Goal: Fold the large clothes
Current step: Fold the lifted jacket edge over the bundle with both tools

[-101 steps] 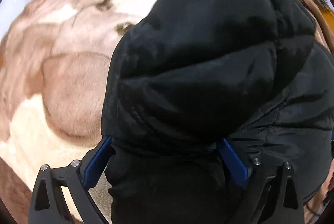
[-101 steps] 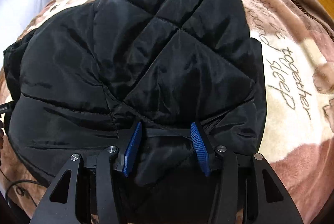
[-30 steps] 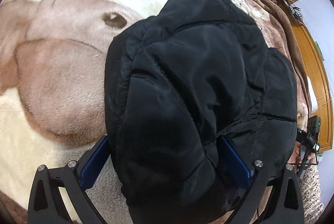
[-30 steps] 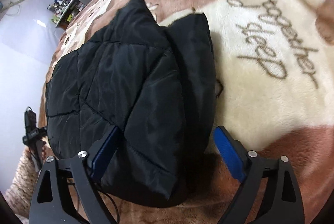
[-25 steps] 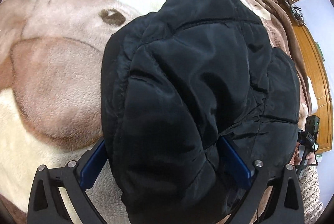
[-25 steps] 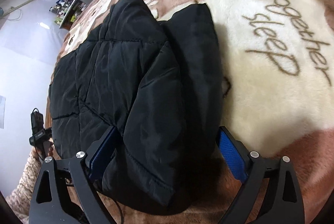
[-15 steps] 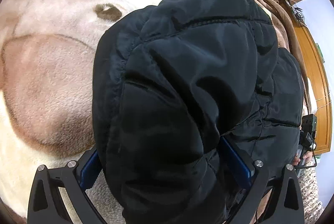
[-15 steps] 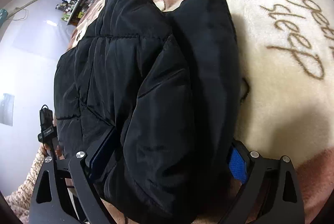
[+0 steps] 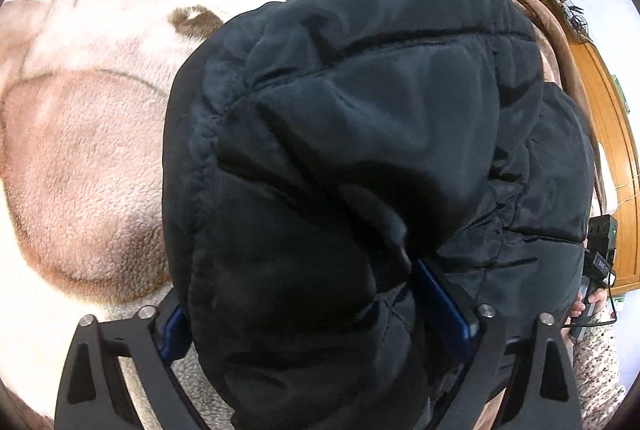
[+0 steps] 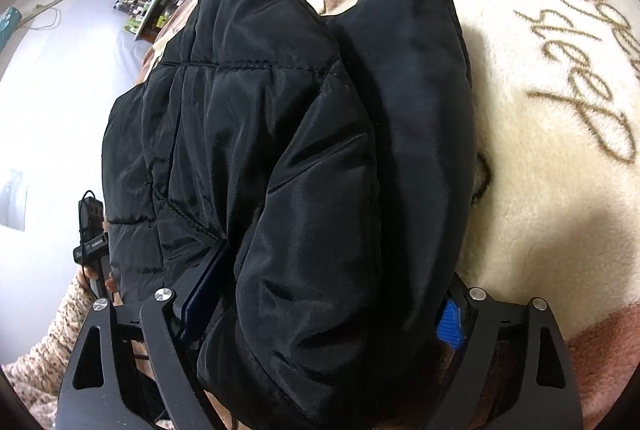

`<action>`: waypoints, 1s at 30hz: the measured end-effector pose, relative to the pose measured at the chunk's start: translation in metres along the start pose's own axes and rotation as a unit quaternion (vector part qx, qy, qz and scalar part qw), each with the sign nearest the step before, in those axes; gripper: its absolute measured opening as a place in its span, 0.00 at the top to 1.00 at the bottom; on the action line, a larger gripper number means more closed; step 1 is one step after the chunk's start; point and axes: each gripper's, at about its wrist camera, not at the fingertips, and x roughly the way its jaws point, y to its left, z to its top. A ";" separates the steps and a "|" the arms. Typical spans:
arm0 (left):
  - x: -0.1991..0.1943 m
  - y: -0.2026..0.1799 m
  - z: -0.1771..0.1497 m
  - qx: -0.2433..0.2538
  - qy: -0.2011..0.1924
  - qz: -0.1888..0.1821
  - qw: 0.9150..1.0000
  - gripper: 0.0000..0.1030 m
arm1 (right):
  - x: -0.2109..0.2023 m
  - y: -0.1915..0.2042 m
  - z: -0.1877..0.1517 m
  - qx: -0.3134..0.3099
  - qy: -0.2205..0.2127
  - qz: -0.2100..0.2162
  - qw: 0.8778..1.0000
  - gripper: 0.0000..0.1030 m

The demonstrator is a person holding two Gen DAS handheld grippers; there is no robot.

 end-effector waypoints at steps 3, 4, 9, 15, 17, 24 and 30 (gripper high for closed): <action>-0.002 -0.009 -0.001 0.007 -0.003 0.002 1.000 0.19 | -0.001 0.008 -0.001 -0.011 -0.004 -0.005 1.000 0.26; -0.003 -0.013 -0.001 0.010 -0.004 0.002 1.000 0.24 | -0.002 0.011 -0.002 -0.014 -0.006 -0.006 1.000 0.30; -0.009 -0.023 -0.007 0.014 -0.012 -0.003 1.000 0.36 | -0.001 0.026 -0.004 -0.035 -0.013 -0.022 0.999 0.41; -0.010 -0.011 -0.013 0.011 -0.008 -0.015 1.000 0.39 | 0.001 0.023 -0.003 -0.033 -0.014 -0.020 0.999 0.42; -0.009 -0.012 -0.009 0.012 -0.006 -0.013 1.000 0.37 | 0.002 0.021 -0.002 -0.031 -0.015 -0.020 0.999 0.42; -0.014 0.002 -0.011 0.011 -0.014 -0.018 1.000 0.45 | 0.000 0.023 -0.008 -0.026 -0.019 -0.021 0.999 0.41; -0.023 -0.003 -0.014 0.010 -0.033 -0.017 0.999 0.59 | -0.003 0.033 -0.012 -0.040 -0.030 -0.032 0.998 0.49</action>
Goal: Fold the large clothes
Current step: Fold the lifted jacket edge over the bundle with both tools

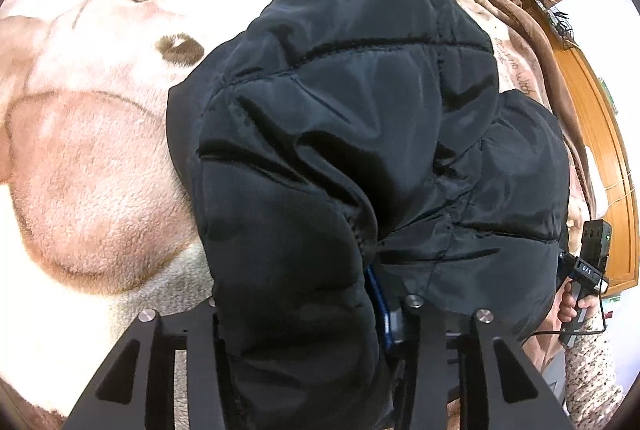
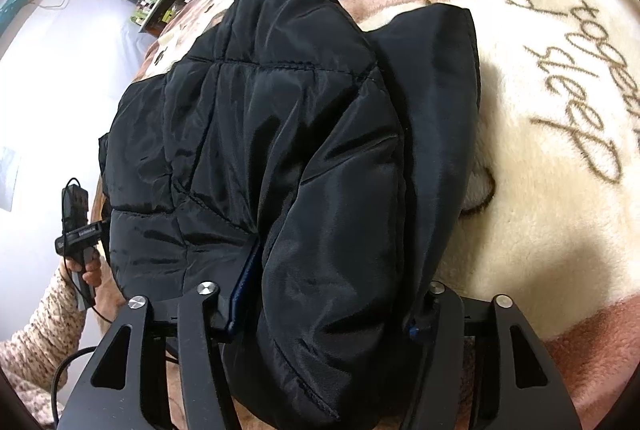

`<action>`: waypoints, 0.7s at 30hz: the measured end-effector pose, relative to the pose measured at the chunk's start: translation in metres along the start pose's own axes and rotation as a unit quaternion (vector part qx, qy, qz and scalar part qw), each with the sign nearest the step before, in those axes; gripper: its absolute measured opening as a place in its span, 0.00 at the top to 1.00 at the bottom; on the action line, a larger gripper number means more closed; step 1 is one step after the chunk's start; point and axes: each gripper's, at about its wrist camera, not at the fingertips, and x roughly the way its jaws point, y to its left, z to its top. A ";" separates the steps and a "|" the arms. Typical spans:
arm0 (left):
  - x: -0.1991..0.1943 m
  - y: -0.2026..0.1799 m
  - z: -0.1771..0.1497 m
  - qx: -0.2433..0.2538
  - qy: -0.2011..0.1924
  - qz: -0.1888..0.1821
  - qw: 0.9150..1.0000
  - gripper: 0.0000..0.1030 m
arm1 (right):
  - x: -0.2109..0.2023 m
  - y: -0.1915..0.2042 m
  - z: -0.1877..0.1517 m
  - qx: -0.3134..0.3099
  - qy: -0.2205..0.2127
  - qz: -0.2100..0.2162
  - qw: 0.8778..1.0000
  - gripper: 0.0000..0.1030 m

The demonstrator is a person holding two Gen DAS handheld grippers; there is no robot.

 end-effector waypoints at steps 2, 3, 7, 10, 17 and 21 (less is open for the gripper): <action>-0.003 -0.002 -0.001 0.000 -0.004 0.001 1.000 0.61 | -0.002 0.007 -0.001 -0.009 -0.006 -0.010 1.000 0.53; -0.006 -0.003 -0.002 0.000 -0.007 0.001 1.000 0.61 | -0.003 0.009 -0.001 -0.011 -0.008 -0.013 1.000 0.54; -0.018 -0.003 -0.006 -0.006 -0.026 -0.010 1.000 0.66 | -0.010 0.019 -0.001 -0.022 -0.022 -0.019 0.999 0.61; -0.030 -0.002 -0.008 0.000 -0.039 -0.017 0.999 0.68 | -0.016 0.028 -0.002 -0.029 -0.032 -0.024 0.999 0.64; -0.071 0.001 -0.010 0.013 -0.082 -0.042 0.996 0.72 | -0.036 0.060 -0.003 -0.054 -0.073 -0.014 0.996 0.69; -0.091 0.006 -0.013 0.020 -0.098 -0.046 0.994 0.73 | -0.043 0.081 -0.003 -0.067 -0.091 -0.006 0.994 0.70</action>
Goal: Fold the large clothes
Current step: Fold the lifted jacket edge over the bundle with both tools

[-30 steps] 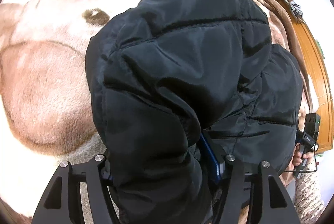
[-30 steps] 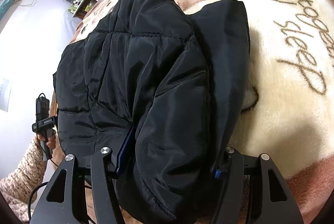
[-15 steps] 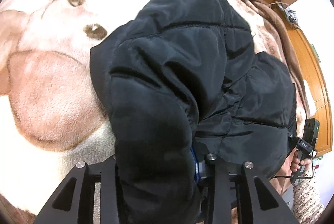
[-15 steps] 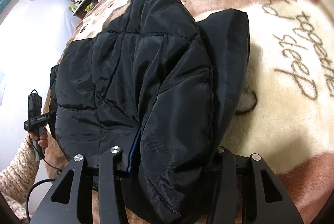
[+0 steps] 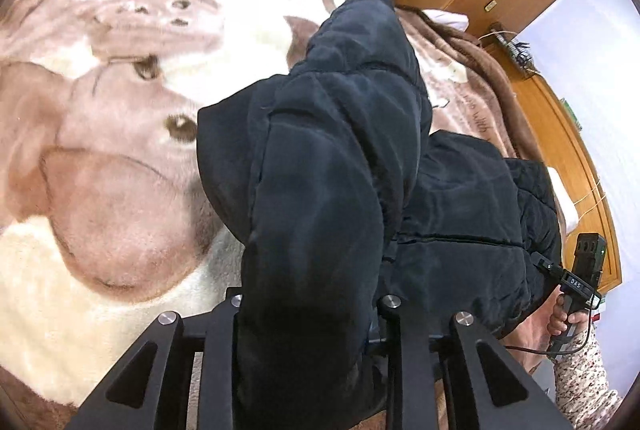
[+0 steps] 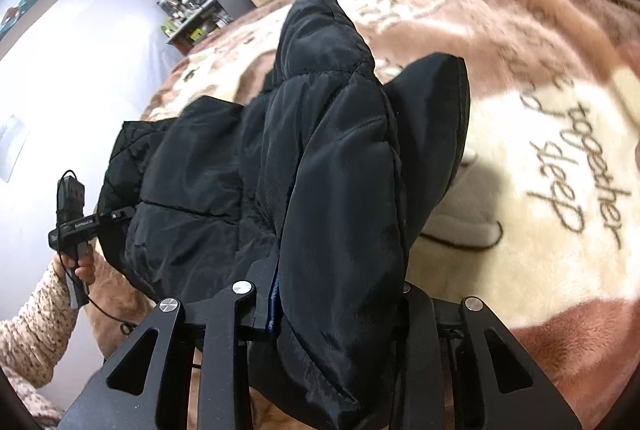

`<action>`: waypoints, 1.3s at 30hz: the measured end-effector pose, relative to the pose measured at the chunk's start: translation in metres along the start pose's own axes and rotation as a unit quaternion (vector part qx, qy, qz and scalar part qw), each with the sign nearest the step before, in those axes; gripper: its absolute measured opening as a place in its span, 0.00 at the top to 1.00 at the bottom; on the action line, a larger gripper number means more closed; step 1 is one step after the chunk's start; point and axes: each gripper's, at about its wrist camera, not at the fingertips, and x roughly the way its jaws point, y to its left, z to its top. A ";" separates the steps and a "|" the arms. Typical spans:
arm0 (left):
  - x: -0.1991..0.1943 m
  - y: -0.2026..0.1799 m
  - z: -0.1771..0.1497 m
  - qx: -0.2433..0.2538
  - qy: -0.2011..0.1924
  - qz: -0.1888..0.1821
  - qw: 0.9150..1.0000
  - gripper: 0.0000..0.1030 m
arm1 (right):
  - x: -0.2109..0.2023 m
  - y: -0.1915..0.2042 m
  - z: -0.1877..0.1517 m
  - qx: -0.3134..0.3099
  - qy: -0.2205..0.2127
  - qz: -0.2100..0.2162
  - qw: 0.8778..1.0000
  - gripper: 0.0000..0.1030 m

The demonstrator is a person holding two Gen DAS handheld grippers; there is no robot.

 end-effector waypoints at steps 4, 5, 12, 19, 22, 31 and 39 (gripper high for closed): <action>-0.021 0.010 -0.006 0.003 -0.018 -0.007 1.000 0.74 | -0.003 0.020 0.004 -0.007 -0.021 0.010 1.000 0.71; -0.026 0.009 -0.006 0.006 -0.023 -0.006 1.000 0.74 | -0.004 0.024 0.005 -0.007 -0.025 0.016 1.000 0.71; -0.057 0.012 0.007 -0.006 -0.060 -0.002 0.998 0.74 | 0.001 0.057 0.014 -0.040 -0.040 0.047 0.997 0.71; -0.099 0.052 0.003 -0.029 -0.092 0.017 0.995 0.74 | 0.031 0.095 0.024 -0.081 -0.033 0.070 0.994 0.71; -0.117 0.070 0.000 -0.041 -0.105 0.027 0.993 0.74 | 0.046 0.101 0.023 -0.092 -0.028 0.084 0.992 0.71; -0.138 0.126 -0.014 -0.079 -0.113 0.052 0.989 0.74 | 0.100 0.130 0.024 -0.111 0.000 0.106 0.988 0.71; -0.121 0.164 -0.035 -0.104 -0.104 0.053 0.988 0.73 | 0.118 0.127 0.014 -0.106 0.026 0.095 0.990 0.71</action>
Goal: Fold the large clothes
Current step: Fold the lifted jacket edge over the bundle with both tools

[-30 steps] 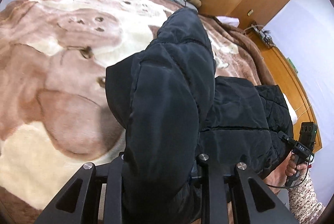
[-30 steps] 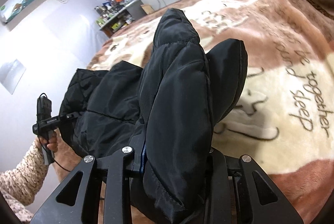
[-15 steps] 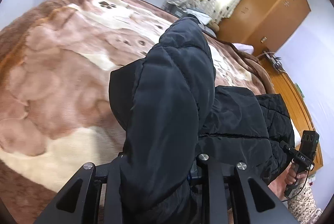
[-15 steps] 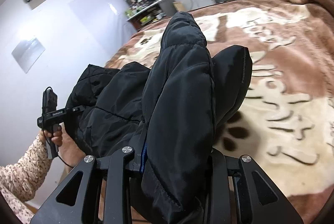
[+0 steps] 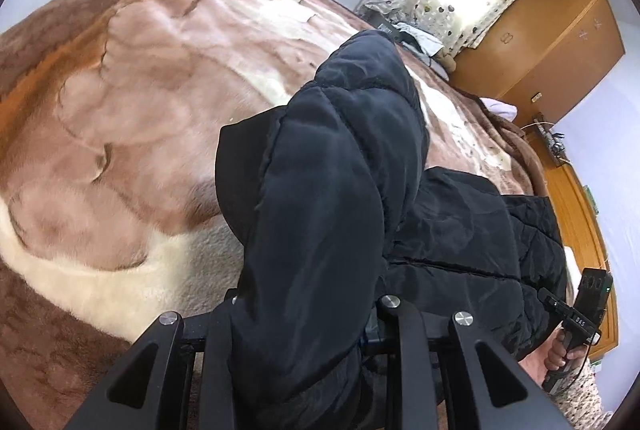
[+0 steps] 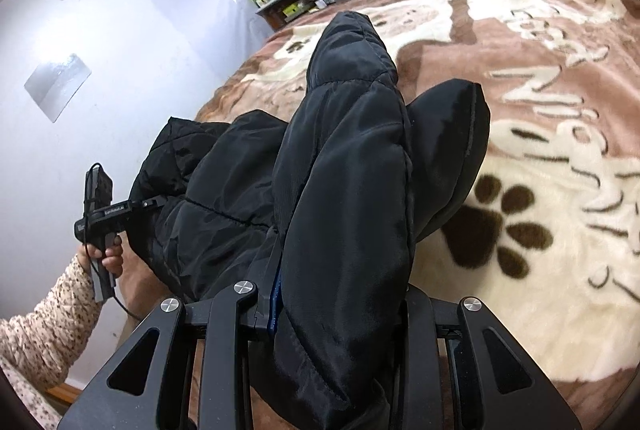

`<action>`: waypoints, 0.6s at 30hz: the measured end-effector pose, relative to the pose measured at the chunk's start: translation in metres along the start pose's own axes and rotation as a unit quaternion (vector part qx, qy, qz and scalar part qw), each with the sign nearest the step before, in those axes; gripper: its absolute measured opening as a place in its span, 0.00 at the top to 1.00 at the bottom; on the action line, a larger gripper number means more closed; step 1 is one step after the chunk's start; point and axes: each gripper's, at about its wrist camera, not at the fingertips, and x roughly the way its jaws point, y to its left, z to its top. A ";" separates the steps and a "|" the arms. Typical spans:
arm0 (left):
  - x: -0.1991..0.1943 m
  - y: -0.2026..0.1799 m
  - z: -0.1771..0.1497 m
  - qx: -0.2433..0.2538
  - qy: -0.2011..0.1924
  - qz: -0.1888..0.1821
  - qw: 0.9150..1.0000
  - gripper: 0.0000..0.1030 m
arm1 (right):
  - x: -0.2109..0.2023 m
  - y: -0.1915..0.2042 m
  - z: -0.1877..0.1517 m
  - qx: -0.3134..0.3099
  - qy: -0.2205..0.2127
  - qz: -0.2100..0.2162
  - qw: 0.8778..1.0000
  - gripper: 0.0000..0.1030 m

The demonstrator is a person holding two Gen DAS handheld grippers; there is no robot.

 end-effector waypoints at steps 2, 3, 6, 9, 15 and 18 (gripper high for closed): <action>0.003 0.003 -0.003 0.000 0.002 0.003 1.000 0.73 | 0.002 -0.004 -0.004 0.002 0.009 -0.007 1.000 0.71; 0.006 0.006 -0.005 -0.003 0.006 0.003 1.000 0.73 | 0.004 -0.007 -0.007 0.004 0.011 -0.011 1.000 0.71; 0.012 0.014 -0.009 -0.018 0.014 0.004 1.000 0.71 | 0.008 -0.016 -0.017 0.022 0.016 -0.016 1.000 0.71; 0.017 0.017 -0.011 -0.016 0.019 0.011 1.000 0.68 | 0.010 -0.022 -0.024 0.034 0.016 -0.021 0.999 0.70; 0.023 0.015 -0.013 -0.008 0.029 0.027 0.999 0.62 | 0.012 -0.023 -0.030 0.033 0.020 -0.040 0.998 0.65; 0.025 0.014 -0.015 -0.002 0.032 0.036 0.999 0.58 | 0.012 -0.024 -0.031 0.037 0.024 -0.045 0.998 0.62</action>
